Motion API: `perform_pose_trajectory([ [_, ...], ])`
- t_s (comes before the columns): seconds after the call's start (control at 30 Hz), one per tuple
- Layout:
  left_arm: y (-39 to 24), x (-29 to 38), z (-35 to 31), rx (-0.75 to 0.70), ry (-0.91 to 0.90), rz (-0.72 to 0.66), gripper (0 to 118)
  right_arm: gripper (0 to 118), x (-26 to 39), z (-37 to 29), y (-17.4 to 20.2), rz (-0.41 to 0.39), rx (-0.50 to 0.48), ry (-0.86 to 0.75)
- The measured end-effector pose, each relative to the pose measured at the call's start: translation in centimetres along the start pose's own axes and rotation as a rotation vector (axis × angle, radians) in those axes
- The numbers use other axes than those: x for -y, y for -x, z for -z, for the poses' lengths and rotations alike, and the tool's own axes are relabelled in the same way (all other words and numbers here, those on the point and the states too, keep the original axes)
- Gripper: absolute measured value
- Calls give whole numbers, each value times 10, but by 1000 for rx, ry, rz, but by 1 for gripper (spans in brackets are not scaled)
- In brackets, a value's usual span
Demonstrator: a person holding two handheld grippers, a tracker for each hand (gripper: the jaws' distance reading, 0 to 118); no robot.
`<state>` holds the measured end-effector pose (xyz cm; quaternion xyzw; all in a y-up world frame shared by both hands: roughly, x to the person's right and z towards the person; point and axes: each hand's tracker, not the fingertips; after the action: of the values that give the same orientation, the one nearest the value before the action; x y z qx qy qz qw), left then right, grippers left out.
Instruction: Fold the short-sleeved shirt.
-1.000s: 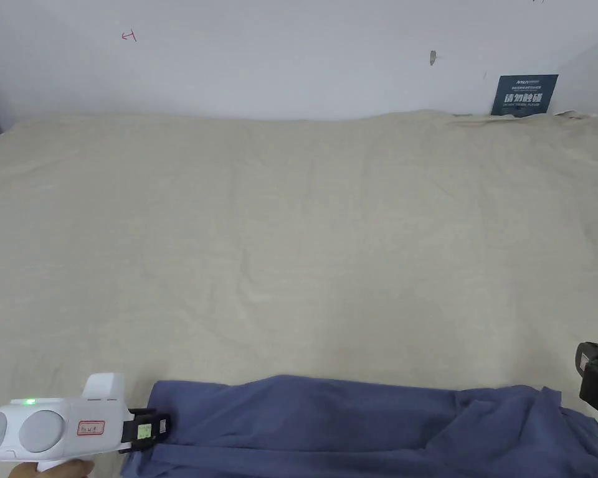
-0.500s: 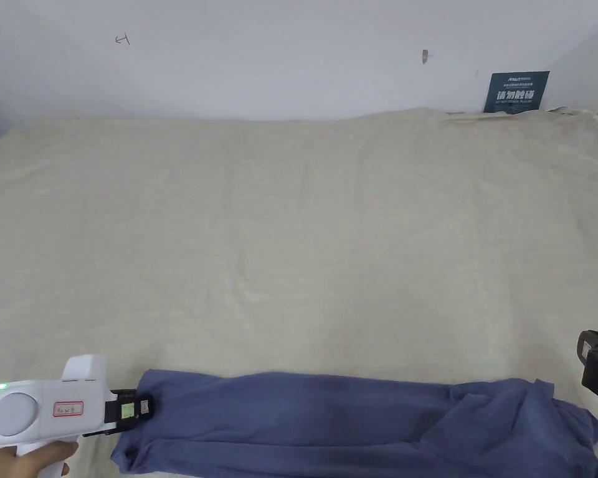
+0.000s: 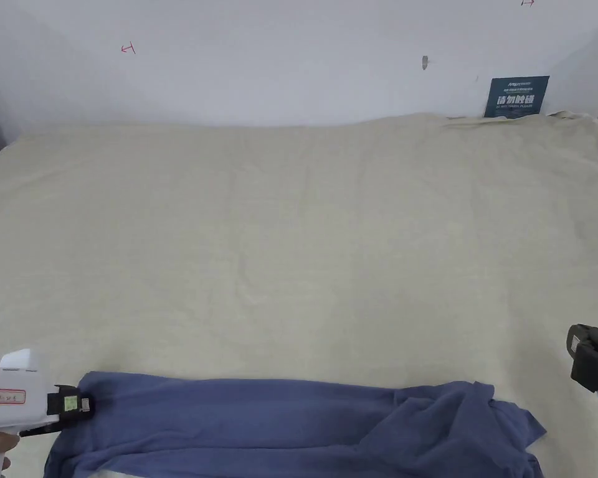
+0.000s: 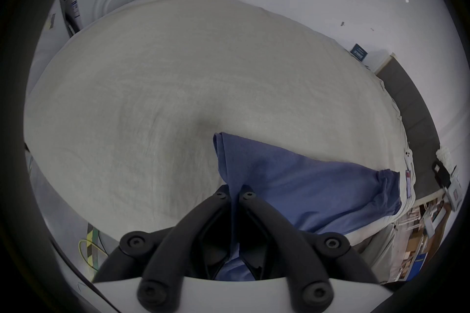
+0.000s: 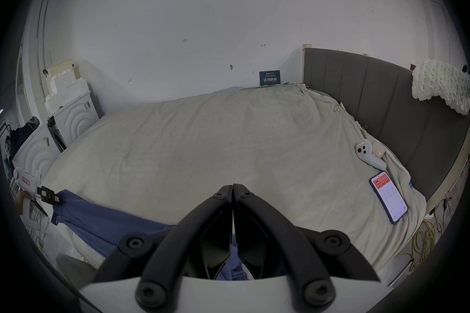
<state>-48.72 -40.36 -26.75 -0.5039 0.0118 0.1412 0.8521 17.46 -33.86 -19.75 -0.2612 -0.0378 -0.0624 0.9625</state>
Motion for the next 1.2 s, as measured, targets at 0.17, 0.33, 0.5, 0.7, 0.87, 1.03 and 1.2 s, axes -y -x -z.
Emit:
perform_pose_trajectory([
  [0.17, -70, 5, -16, -13, 19, 103, 1, 0, 2, -3, -4, 2, -6, 1],
  [0.33, -136, 7, -22, 116, 51, 187, 1, 0, 4, -9, -9, 11, -9, -5],
  [0.5, -199, 15, -8, 191, 87, 273, 1, 0, 5, -14, -15, 17, -14, -11],
  [0.7, -254, 29, 34, 258, 144, 333, 1, 0, 6, -21, -21, 20, -16, -17],
  [0.87, -293, 49, 68, 276, 197, 348, 1, 0, 9, -24, -26, 14, -12, -16],
  [1.03, -309, 64, 97, 221, 220, 377, 4, 0, 10, -27, -31, 16, -6, -10],
  [1.2, -311, 70, 101, 211, 210, 408, 69, 0, 9, -29, -35, 15, 1, -12],
])
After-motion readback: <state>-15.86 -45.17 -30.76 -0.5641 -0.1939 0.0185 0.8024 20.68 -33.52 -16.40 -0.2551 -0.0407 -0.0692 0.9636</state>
